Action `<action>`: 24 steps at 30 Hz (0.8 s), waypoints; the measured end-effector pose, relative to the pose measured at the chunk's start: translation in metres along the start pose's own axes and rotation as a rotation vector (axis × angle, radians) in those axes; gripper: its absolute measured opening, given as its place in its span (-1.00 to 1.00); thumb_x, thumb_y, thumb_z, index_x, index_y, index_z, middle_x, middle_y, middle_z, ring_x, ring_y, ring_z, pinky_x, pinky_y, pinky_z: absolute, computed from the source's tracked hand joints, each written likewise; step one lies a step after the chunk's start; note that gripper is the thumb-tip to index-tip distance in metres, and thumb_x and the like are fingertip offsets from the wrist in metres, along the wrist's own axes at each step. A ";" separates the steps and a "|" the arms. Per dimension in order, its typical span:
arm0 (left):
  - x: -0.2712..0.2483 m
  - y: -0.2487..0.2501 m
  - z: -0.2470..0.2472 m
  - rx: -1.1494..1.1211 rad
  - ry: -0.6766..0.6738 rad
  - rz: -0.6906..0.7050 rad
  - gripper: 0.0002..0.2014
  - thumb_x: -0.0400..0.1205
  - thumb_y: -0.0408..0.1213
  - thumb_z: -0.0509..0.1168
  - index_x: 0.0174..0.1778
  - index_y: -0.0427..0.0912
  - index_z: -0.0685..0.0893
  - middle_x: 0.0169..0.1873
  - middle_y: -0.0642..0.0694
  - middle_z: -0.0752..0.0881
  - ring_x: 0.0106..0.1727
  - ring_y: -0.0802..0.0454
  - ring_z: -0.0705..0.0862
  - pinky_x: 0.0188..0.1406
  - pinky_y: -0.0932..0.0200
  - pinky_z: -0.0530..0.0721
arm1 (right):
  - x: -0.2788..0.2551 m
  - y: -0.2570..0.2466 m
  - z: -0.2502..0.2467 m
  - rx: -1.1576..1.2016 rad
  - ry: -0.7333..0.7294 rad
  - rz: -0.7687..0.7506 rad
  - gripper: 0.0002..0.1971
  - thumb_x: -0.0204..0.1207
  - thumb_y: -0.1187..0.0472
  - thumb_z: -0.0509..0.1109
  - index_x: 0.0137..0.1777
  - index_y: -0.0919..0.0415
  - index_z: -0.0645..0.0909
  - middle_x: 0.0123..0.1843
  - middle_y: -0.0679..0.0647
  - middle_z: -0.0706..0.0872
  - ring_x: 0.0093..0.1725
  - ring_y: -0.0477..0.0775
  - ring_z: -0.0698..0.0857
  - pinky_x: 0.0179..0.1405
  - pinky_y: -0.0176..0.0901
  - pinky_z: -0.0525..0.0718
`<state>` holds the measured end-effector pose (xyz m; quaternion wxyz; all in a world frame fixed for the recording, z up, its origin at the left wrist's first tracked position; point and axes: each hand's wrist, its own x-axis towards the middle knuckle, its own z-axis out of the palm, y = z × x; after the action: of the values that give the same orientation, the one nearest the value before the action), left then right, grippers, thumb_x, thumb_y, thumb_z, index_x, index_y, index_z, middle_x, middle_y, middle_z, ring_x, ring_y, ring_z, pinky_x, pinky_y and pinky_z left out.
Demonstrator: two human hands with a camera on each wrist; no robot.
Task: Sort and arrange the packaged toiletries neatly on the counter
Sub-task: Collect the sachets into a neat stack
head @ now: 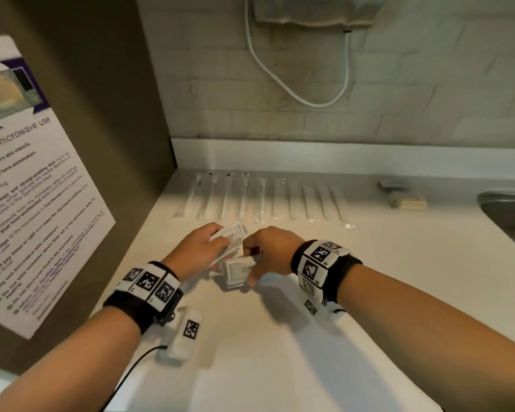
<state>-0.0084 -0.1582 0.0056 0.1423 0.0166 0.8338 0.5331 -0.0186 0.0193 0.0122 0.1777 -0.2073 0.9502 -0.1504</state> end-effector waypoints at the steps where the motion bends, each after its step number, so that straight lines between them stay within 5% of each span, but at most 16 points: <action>1: 0.001 0.002 0.008 -0.011 -0.041 -0.002 -0.85 0.69 -0.19 0.22 0.05 -0.05 0.69 -0.07 -0.11 0.80 -0.10 -0.10 0.78 -0.29 0.00 0.73 | -0.005 0.006 -0.002 0.001 0.005 0.006 -0.52 0.14 -0.07 0.68 0.00 0.09 0.66 -0.07 -0.01 0.77 -0.07 0.08 0.68 -0.09 -0.09 0.62; 3: 0.003 0.009 0.025 0.056 -0.129 0.023 -0.81 0.73 -0.19 0.17 0.04 -0.16 0.67 -0.06 -0.17 0.77 -0.04 -0.12 0.73 -0.11 -0.06 0.69 | -0.014 0.019 -0.004 -0.010 0.026 0.025 -0.54 0.16 -0.06 0.68 0.04 0.05 0.68 -0.06 -0.04 0.77 -0.08 0.05 0.67 -0.15 -0.14 0.62; 7: 0.005 0.020 0.063 0.037 -0.263 0.011 -0.71 0.76 -0.05 0.09 0.00 -0.16 0.62 -0.03 -0.27 0.72 -0.15 -0.06 0.72 -0.32 0.11 0.67 | -0.035 0.050 0.002 0.027 0.114 0.093 -0.62 0.15 0.02 0.70 -0.14 0.06 0.61 -0.19 -0.05 0.70 -0.18 0.04 0.63 -0.26 -0.19 0.51; 9: 0.007 0.022 0.080 -0.012 -0.315 -0.005 -0.71 0.69 0.06 0.25 0.06 -0.12 0.61 -0.12 -0.17 0.75 -0.23 0.02 0.74 -0.33 0.14 0.66 | -0.047 0.065 0.004 0.083 0.169 0.134 -0.58 0.11 0.04 0.72 -0.18 0.10 0.56 -0.21 -0.04 0.68 -0.20 0.05 0.62 -0.26 -0.18 0.54; 12: 0.015 0.022 0.099 0.199 -0.401 0.082 -0.55 0.46 -0.02 0.54 0.18 -0.03 0.56 -0.04 -0.04 0.76 -0.13 0.10 0.72 -0.19 0.19 0.65 | -0.062 0.084 0.004 0.158 0.241 0.207 -0.53 0.12 0.12 0.72 -0.25 0.07 0.41 -0.16 0.02 0.67 -0.19 0.07 0.63 -0.20 -0.13 0.65; 18: 0.016 0.030 0.133 0.379 -0.464 0.201 -0.68 0.58 -0.16 0.46 0.19 0.03 0.54 0.02 -0.02 0.76 -0.04 0.07 0.73 -0.06 0.20 0.69 | -0.085 0.107 0.010 0.221 0.319 0.212 -0.31 0.08 0.12 0.76 0.02 0.10 0.32 0.04 0.05 0.51 -0.17 0.02 0.57 -0.25 -0.24 0.57; 21: 0.020 0.032 0.134 0.485 -0.449 0.271 -0.72 0.61 -0.25 0.40 0.23 -0.02 0.62 0.07 -0.02 0.74 0.09 -0.01 0.71 0.12 0.08 0.66 | -0.093 0.115 0.010 0.208 0.237 0.158 -0.06 0.02 0.13 0.78 0.35 0.08 0.31 0.28 0.03 0.40 0.06 0.10 0.62 0.09 -0.05 0.69; 24: 0.022 0.037 0.135 0.604 -0.383 0.324 -0.68 0.60 -0.23 0.42 0.29 -0.01 0.69 0.09 -0.03 0.63 0.11 0.02 0.65 0.16 0.15 0.58 | -0.099 0.122 0.012 0.043 0.100 0.157 -0.24 0.27 0.05 0.64 0.44 0.04 0.35 0.29 0.03 0.53 0.17 0.13 0.64 0.20 0.05 0.66</action>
<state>0.0000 -0.0190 -0.0191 0.1982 0.2885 0.8981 0.2663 0.0290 0.1670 -0.0152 0.1455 -0.1206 0.9678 -0.1663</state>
